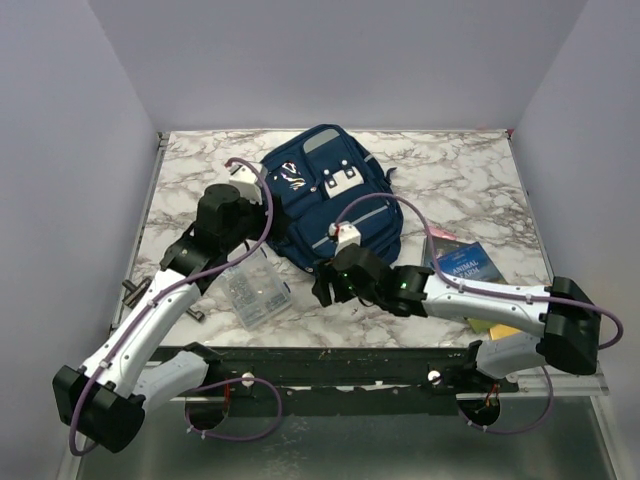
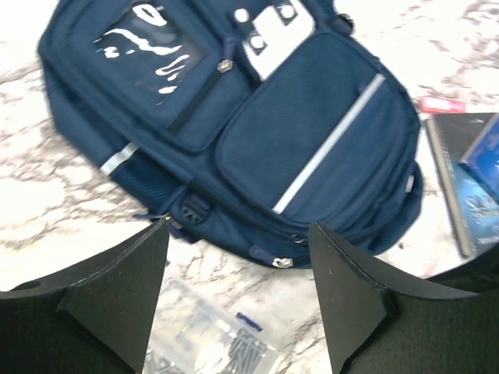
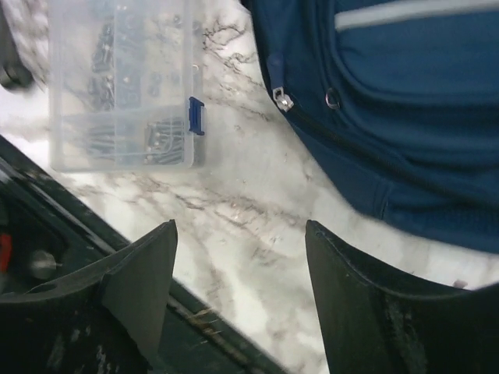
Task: Pack the student bag
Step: Place the student bag at the center of the board, then unzip the student bag at the center of the board.
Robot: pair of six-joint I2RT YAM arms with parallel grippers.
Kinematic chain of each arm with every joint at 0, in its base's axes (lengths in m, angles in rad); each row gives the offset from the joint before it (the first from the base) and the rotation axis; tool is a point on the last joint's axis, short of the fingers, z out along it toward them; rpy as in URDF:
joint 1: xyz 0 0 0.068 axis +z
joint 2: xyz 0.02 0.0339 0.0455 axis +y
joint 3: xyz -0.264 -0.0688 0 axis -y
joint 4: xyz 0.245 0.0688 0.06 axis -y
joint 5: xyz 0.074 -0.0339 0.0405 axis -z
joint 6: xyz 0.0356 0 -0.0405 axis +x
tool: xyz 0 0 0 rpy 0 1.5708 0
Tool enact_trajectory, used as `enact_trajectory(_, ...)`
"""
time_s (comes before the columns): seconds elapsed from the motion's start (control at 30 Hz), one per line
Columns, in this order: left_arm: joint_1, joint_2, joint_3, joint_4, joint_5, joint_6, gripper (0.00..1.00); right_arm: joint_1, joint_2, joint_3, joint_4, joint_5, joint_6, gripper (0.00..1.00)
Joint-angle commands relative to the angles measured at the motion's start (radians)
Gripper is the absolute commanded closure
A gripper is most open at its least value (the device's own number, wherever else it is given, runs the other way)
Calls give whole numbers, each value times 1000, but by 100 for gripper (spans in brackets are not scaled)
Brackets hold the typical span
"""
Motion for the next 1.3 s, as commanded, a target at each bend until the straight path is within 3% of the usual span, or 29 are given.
enact_trajectory(0.0,15,-107,-74,27,-200,-28,22,40,53,-59,267,81,-440,33)
enact_trajectory(0.13,15,-139,-87,21,-271,-27,19,40,55,-190,581,-100,-833,36)
enact_trajectory(0.2,15,-153,-91,20,-265,-26,18,35,72,-216,691,-90,-897,32)
enact_trajectory(0.37,15,-162,-91,22,-231,-32,19,-31,232,-10,491,-197,-835,32)
enact_trajectory(0.57,15,-164,-87,19,-202,-42,19,-91,356,93,500,-181,-668,32)
enact_trajectory(0.7,15,-166,-84,17,-196,-45,19,-106,419,159,457,-178,-657,36)
enact_trajectory(1.27,17,-147,-81,12,-166,-62,19,-116,548,231,338,-81,-673,46)
